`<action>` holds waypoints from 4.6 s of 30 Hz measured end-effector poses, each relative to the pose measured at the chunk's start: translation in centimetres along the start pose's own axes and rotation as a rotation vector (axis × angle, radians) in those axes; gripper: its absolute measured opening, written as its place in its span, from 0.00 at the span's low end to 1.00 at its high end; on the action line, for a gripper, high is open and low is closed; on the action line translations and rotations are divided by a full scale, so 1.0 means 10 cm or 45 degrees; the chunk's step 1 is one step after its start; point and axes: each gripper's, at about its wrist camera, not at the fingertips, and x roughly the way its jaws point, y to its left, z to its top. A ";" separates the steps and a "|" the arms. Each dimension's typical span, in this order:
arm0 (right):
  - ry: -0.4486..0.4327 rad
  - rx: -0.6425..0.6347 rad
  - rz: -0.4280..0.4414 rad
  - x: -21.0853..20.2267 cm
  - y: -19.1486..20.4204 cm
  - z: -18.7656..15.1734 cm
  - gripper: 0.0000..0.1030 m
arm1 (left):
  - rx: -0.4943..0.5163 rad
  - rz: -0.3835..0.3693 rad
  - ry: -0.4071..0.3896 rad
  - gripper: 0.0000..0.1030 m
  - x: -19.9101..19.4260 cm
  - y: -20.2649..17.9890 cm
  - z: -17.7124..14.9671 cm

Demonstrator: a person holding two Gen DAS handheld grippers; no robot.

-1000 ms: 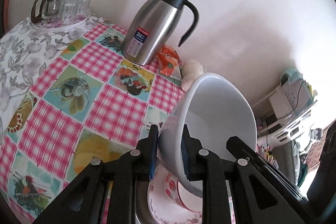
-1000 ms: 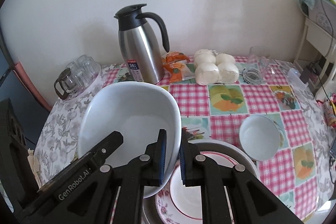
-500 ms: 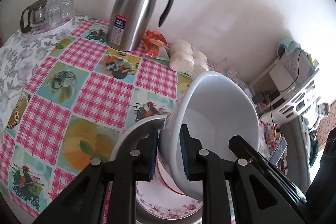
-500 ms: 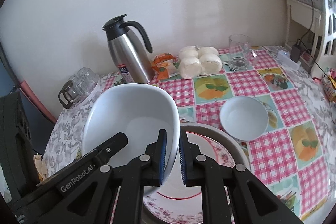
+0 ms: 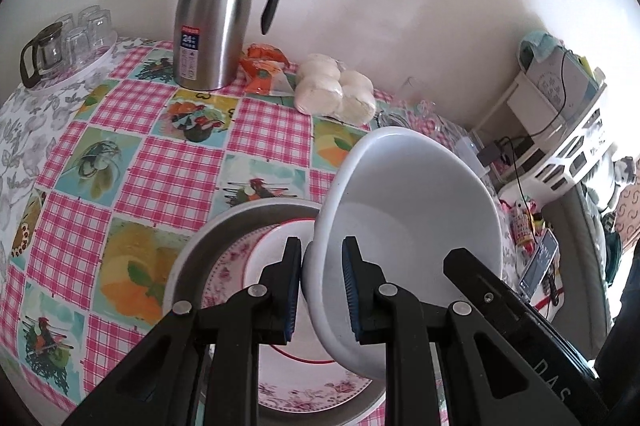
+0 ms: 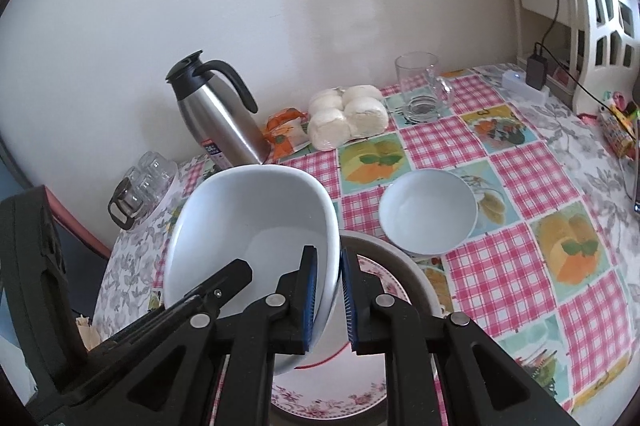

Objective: Organize plates and bowls
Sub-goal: 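Lift and carry the white square bowl over the steel basin, then lower the white square bowl into the red-rimmed bowl in the basin, then open both grippers to release the white square bowl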

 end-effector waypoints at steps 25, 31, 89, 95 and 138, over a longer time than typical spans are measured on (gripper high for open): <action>0.049 0.043 0.025 0.00 -0.19 -0.03 0.16 | -0.008 0.056 0.075 0.21 0.14 -0.12 -0.08; 0.077 0.024 0.033 0.07 -0.11 -0.07 0.16 | -0.032 0.085 0.086 0.21 0.13 -0.02 -0.07; 0.229 0.063 -0.008 0.50 -0.14 -0.22 0.16 | -0.053 0.130 0.228 0.29 0.33 0.21 -0.10; 0.235 0.069 0.004 0.52 -0.16 -0.22 0.18 | -0.003 0.164 0.196 0.43 0.25 0.16 -0.09; 0.122 -0.011 -0.108 0.32 -0.12 -0.14 0.93 | -0.210 0.356 0.030 0.87 0.00 0.58 0.00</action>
